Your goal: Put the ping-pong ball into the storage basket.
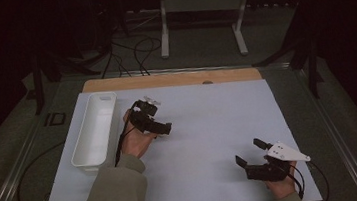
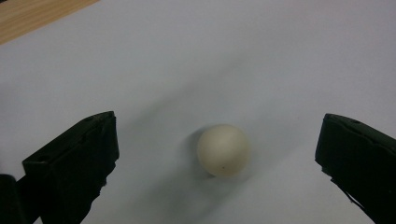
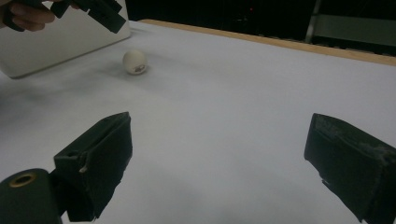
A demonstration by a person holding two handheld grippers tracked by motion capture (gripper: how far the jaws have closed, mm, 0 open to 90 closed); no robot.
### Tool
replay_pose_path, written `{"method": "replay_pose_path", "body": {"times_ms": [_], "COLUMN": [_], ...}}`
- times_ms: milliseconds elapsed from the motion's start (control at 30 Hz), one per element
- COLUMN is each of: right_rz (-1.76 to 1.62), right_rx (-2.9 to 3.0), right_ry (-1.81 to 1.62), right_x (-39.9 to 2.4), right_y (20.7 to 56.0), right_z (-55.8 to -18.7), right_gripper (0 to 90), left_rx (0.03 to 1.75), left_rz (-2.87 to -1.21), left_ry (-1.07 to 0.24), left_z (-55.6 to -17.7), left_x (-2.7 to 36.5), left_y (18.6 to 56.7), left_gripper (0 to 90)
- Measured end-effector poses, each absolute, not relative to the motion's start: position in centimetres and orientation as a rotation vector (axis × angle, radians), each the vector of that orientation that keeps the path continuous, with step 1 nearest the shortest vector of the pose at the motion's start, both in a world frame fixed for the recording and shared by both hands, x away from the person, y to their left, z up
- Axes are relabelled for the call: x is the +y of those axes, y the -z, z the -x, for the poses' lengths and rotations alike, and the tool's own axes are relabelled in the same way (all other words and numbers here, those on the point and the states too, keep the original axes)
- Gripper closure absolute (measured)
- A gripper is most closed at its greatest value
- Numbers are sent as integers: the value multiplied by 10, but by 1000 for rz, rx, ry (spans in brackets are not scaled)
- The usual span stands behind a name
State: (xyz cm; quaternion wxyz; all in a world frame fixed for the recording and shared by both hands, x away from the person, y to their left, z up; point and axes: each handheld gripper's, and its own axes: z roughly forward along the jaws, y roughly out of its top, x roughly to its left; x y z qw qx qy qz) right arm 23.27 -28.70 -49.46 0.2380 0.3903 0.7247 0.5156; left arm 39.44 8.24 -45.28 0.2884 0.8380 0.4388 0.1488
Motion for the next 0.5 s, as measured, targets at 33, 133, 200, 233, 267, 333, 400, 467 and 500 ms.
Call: {"method": "replay_pose_path", "body": {"times_ms": [33, 133, 200, 233, 267, 333, 400, 467, 500], "right_rz": [-1069, -1068, -1069, -1069, -1069, -1069, -1069, -1070, -1070], "right_rx": [1985, 1987, 1986, 1986, 1986, 1986, 1986, 1985, 1985], "right_ry": [-1413, -1410, -1412, -1412, -1412, -1412, -1412, -1413, -1413], "right_x": [-287, -287, -287, -287, -287, -287, -287, -287, -287], "right_y": [495, 495, 495, 494, 495, 494, 494, 494, 494], "right_z": [-233, -233, -233, -233, -233, -233, -233, -233, -233], "right_gripper": [69, 69, 69, 69, 69, 69, 69, 69, 69], "left_rx": [1172, 1178, 1181, 1183, 1184, 1188, 1192, 1194, 1194], "left_rz": [-2237, -2237, -2237, -2239, -2240, -2240, -2243, -2245, -2245], "left_ry": [-397, -389, -388, -387, -385, -384, -381, -379, -379], "left_z": [-394, -397, -397, -398, -399, -400, -401, -401, -401], "left_x": [82, 81, 81, 81, 80, 79, 79, 78, 78], "left_y": [453, 455, 456, 457, 458, 459, 461, 462, 462], "left_gripper": [2, 2, 2, 2, 2, 2, 2, 2, 2]}}
